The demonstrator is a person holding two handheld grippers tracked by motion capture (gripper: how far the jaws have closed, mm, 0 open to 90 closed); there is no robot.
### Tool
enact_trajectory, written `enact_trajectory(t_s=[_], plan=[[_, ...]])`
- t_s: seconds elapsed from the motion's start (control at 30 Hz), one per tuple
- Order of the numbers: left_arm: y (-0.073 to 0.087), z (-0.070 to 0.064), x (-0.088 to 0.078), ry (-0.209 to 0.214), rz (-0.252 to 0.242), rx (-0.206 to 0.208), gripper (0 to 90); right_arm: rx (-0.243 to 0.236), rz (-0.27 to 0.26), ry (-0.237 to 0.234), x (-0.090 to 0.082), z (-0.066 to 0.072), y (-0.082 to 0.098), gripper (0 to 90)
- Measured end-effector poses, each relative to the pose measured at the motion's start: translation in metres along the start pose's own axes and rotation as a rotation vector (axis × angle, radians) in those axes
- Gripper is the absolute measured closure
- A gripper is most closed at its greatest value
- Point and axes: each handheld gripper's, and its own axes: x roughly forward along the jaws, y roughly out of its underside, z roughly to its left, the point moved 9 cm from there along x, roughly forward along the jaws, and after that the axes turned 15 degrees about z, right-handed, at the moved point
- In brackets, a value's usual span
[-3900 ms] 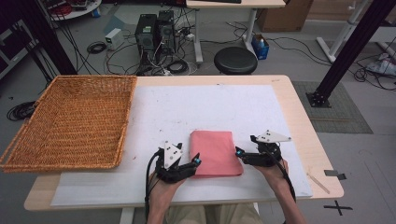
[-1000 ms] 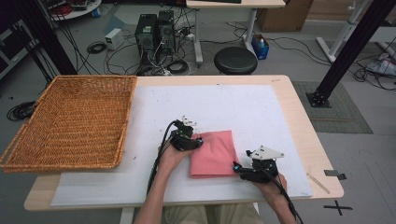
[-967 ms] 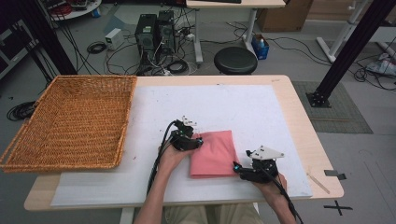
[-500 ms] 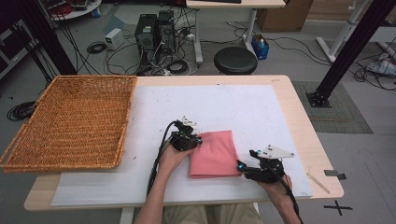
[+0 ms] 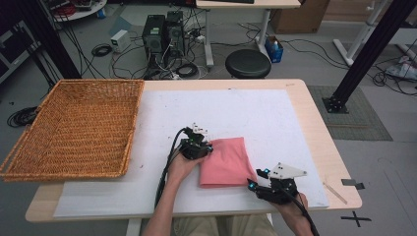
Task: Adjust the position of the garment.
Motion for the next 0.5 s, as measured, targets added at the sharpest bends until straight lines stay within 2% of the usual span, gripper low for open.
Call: enact_trajectory(t_s=[0.2,0.27,0.37,0.5], plan=[[0.001,0.001,0.000,0.006,-0.007,-0.007,75.6,0.013,0.051,-0.024,0.013,0.004,0.008,60.9],[0.001,0.000,0.000,0.005,-0.012,-0.005,75.8,0.006,0.046,-0.015,0.014,0.005,0.009,63.6],[0.001,0.000,0.000,0.005,-0.020,-0.003,77.2,0.010,0.046,-0.034,0.013,0.005,0.009,71.0],[0.000,-0.002,-0.001,-0.018,-0.025,0.016,79.2,0.019,0.049,-0.051,0.012,0.005,0.008,75.4]])
